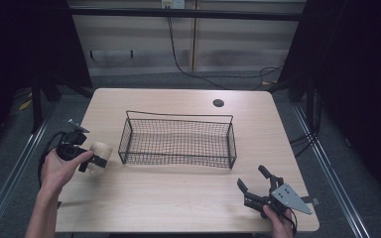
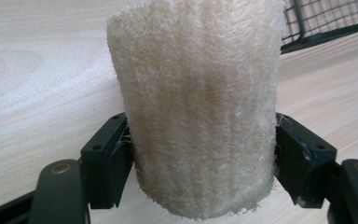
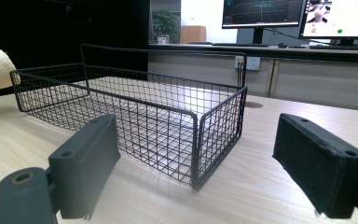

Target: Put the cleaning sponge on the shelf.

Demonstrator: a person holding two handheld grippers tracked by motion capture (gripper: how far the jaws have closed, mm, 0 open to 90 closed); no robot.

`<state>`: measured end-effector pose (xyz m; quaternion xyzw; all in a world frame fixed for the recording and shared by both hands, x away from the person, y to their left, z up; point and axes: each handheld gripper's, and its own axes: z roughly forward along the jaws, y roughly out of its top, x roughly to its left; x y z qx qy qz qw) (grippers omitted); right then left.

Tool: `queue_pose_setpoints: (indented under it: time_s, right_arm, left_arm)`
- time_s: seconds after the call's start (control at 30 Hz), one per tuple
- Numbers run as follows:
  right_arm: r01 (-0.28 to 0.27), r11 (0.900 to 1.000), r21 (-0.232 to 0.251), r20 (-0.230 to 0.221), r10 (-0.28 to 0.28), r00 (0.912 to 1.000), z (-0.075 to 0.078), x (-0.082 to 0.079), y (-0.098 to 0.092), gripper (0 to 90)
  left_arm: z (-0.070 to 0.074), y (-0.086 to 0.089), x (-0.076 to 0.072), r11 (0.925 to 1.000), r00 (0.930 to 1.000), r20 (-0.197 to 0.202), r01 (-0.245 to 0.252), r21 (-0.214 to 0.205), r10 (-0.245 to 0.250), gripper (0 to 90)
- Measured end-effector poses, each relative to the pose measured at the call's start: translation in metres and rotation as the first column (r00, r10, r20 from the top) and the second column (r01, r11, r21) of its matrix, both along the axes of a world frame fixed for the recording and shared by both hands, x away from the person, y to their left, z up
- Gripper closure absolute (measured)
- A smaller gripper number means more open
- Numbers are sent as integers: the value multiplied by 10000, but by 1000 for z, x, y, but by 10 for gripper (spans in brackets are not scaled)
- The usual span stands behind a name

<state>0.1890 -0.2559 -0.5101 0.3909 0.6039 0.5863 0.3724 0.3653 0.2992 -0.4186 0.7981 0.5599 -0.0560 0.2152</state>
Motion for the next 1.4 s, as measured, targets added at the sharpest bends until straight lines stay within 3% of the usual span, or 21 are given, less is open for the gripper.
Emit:
queue_pose_setpoints:
  time_s: [0.33,0.47,0.63,0.87,1.07,1.23,1.27,1.4]
  right_arm:
    - [11,10000,-2,14,-11,10000,0,0,0,135]
    - [-2,10000,-18,7,2,10000,0,0,0,135]
    - [1,10000,-12,-2,-1,10000,0,0,0,135]
    - [-8,10000,-8,-3,8,10000,0,0,0,135]
    - [-12,10000,-34,3,12,10000,0,0,0,135]
    - [-13,10000,-41,-2,13,10000,0,0,0,135]
    - [-18,10000,-44,9,18,10000,0,1,0,135]
    - [-22,10000,-41,8,22,10000,0,1,0,135]
  left_arm:
    - [10,0,-4,9996,9985,474,269,-20,-268,279]
    - [18,1,-9,9993,9967,751,318,-219,-301,279]
    - [24,3,-12,9987,9957,804,468,-207,-450,278]
    - [34,2,-15,9970,9943,932,563,-526,-513,278]
    - [44,-3,-16,9976,9923,1131,559,-415,-509,278]
    - [50,-9,-16,9951,9884,1219,948,-287,-906,279]
    - [50,-10,-16,9960,9893,1235,825,-358,-775,279]
    - [53,-12,-15,9950,9897,1122,932,-363,-887,278]
